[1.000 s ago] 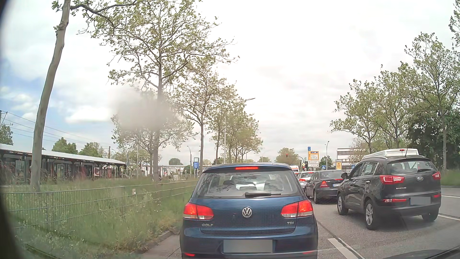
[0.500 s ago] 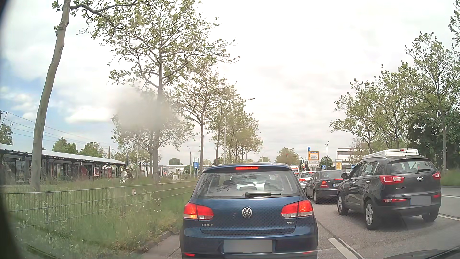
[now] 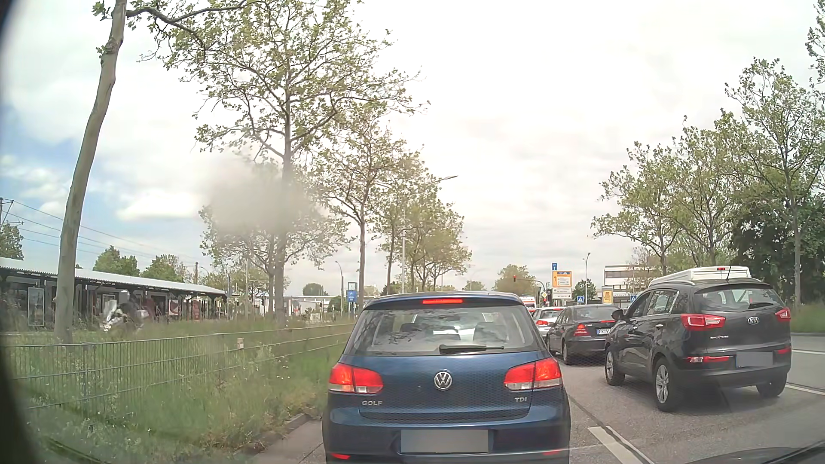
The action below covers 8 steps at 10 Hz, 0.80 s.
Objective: Follow the waypoints while adhering to traffic rules and regulations
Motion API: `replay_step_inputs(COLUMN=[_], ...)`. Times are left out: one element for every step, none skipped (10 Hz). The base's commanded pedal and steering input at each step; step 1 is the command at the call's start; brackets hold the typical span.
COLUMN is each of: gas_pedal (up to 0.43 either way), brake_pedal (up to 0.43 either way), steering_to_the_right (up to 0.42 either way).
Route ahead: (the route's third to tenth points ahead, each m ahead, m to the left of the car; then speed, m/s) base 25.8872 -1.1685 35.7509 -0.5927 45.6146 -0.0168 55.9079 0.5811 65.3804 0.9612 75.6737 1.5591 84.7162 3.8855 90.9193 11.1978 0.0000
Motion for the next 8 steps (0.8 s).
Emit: replay_step_inputs(gas_pedal=[0.000,0.000,0.000,0.000,0.000,0.000,0.000,0.000], brake_pedal=[0.250,0.250,0.250,0.250,0.250,0.250,0.250,0.250], steering_to_the_right=[-0.005,-0.005,-0.005,-0.005,-0.005,-0.005,-0.005,-0.005])
